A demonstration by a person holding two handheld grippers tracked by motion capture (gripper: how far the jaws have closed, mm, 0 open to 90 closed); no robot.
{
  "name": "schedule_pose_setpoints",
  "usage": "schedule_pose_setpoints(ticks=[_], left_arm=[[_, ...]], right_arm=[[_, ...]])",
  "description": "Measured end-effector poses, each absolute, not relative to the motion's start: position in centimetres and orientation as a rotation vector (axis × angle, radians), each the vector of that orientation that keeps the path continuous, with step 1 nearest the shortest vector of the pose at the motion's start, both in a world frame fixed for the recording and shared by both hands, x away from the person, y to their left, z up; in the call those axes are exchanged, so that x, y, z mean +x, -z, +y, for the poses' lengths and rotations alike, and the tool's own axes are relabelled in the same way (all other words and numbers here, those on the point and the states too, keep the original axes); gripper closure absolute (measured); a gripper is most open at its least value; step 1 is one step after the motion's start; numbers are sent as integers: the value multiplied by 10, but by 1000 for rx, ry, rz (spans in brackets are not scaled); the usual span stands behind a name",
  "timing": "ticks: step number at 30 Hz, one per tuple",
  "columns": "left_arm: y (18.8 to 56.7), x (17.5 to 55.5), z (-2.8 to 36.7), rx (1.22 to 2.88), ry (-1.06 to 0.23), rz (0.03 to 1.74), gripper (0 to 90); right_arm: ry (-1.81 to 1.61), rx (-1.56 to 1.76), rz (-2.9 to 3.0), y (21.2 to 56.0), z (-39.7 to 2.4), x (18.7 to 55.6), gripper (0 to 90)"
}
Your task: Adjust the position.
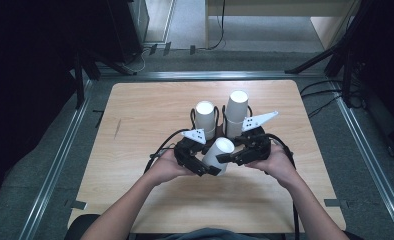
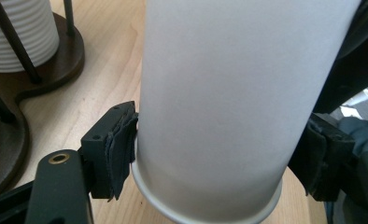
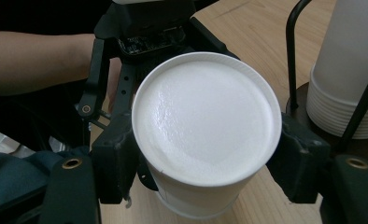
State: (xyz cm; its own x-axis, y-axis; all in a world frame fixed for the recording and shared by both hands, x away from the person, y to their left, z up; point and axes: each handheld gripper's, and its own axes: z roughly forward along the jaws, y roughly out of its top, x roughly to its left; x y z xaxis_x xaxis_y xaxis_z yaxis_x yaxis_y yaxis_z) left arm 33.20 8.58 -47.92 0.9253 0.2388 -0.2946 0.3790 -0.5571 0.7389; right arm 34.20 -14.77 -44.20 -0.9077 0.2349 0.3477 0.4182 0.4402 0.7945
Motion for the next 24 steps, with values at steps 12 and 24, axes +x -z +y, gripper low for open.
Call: schedule_pose_setpoints(ticks=[12,24], left_arm=[[470,338,98,2219,171,460,239],[456,342,109,2295,104,467,239]], right_arm=[[1432,-552,-2571,442,-158,342,245],[1400,-540,-2629,446,-162,341,247]])
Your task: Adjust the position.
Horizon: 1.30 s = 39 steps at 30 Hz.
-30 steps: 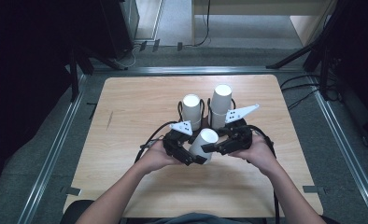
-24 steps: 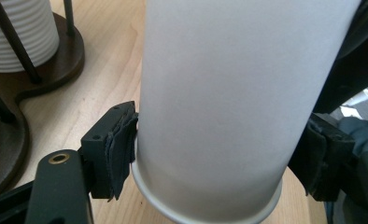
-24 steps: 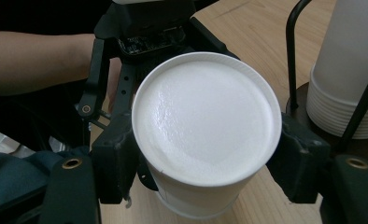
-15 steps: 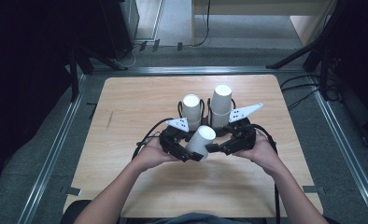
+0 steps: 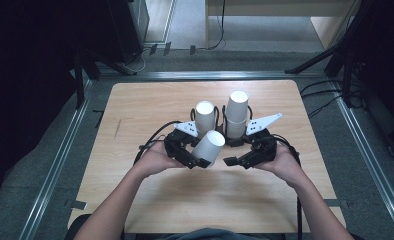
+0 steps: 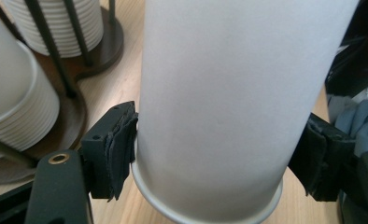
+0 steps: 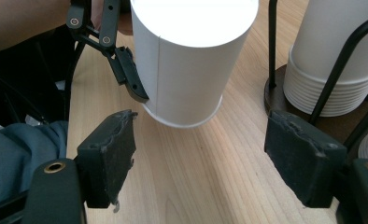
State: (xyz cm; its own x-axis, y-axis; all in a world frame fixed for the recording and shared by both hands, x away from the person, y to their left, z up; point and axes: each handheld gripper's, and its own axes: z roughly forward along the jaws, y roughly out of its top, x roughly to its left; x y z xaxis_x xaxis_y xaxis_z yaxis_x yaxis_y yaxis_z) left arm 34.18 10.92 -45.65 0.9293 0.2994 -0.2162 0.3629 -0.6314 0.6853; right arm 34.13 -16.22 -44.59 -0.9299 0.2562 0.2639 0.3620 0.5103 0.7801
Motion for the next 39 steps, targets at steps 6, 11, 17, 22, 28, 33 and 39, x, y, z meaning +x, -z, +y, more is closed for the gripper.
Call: schedule_pose_setpoints(ticks=[6,11,17,22,28,33,39], left_arm=[[451,346,109,2364,79,444,240],[445,349,106,2397,76,420,240],[439,353,98,2489,40,364,240],[441,356,94,2485,88,356,240],[451,354,86,2536,103,321,240],[460,352,80,2570,119,312,240],[464,348,74,2561,180,269,240]], right_arm=[[1390,-558,-2639,448,-161,341,246],[1396,-559,-2640,447,-162,340,246],[1406,-559,-2645,446,-163,340,246],[1408,-560,-2651,446,-163,341,246],[1400,-542,-2653,447,-160,342,246],[1392,-527,-2656,447,-157,342,247],[1366,-498,-2660,450,-151,342,247]])
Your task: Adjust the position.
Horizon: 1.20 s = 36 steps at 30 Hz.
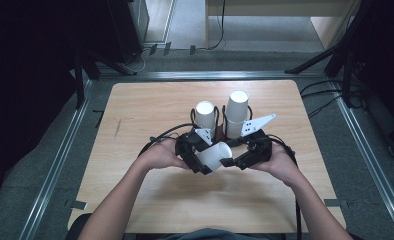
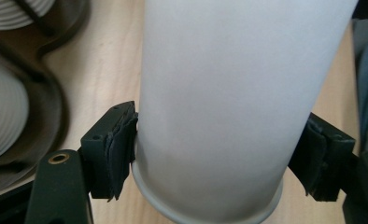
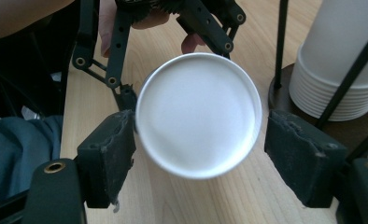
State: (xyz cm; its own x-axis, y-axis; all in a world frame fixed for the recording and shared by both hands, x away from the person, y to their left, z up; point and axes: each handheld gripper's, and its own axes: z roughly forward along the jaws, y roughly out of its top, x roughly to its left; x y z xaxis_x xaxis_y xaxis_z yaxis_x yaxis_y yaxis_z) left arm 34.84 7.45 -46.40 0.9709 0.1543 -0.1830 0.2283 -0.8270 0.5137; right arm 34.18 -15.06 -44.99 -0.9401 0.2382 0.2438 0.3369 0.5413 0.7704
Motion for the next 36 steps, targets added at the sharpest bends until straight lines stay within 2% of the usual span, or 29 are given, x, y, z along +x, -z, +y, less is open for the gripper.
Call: schedule_pose_setpoints(ticks=[17,21,27,36], left_arm=[[467,344,70,2550,244,210,238],[466,343,72,2513,263,255,211],[461,347,78,2418,239,338,99],[461,350,86,2323,190,414,66]], right_arm=[[1262,-412,-2649,453,-137,337,337],[1279,-412,-2634,450,-139,337,336],[1315,-429,-2668,447,-145,338,335],[1337,-471,-2670,448,-150,340,334]])
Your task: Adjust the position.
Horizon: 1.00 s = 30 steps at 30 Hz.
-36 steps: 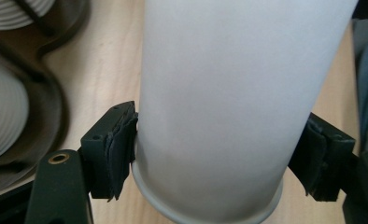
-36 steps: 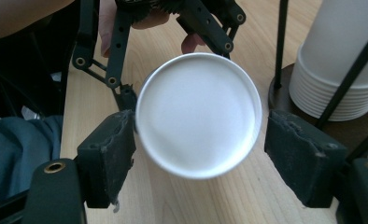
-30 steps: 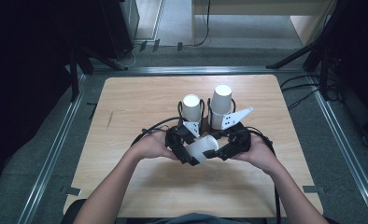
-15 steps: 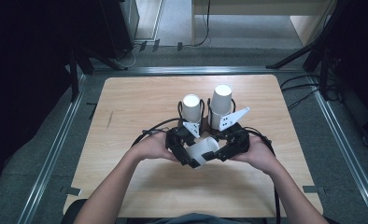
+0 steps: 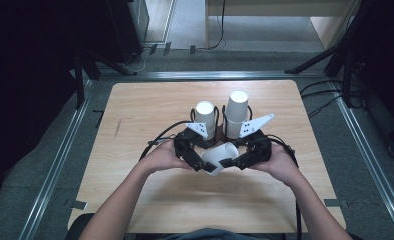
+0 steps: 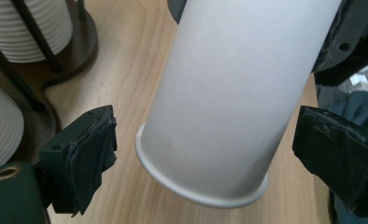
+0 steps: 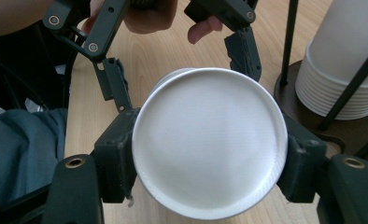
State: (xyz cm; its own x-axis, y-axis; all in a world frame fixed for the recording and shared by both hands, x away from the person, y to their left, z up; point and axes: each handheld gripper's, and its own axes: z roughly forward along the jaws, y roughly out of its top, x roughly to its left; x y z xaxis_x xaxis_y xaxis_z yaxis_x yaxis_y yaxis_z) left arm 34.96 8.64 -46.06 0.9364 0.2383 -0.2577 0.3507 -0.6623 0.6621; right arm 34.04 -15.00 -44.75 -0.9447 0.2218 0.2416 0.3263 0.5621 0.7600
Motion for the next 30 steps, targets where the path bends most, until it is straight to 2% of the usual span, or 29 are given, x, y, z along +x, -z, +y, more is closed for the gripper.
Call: schedule_pose_setpoints(ticks=[11,28,30], left_arm=[[459,345,93,2217,125,459,67],[466,339,84,2176,137,427,75],[467,338,85,2163,139,416,105]], right_arm=[[1406,-520,-2639,445,-164,344,333],[1529,-497,-2549,434,-163,341,333],[1544,-505,-2523,433,-163,341,332]])
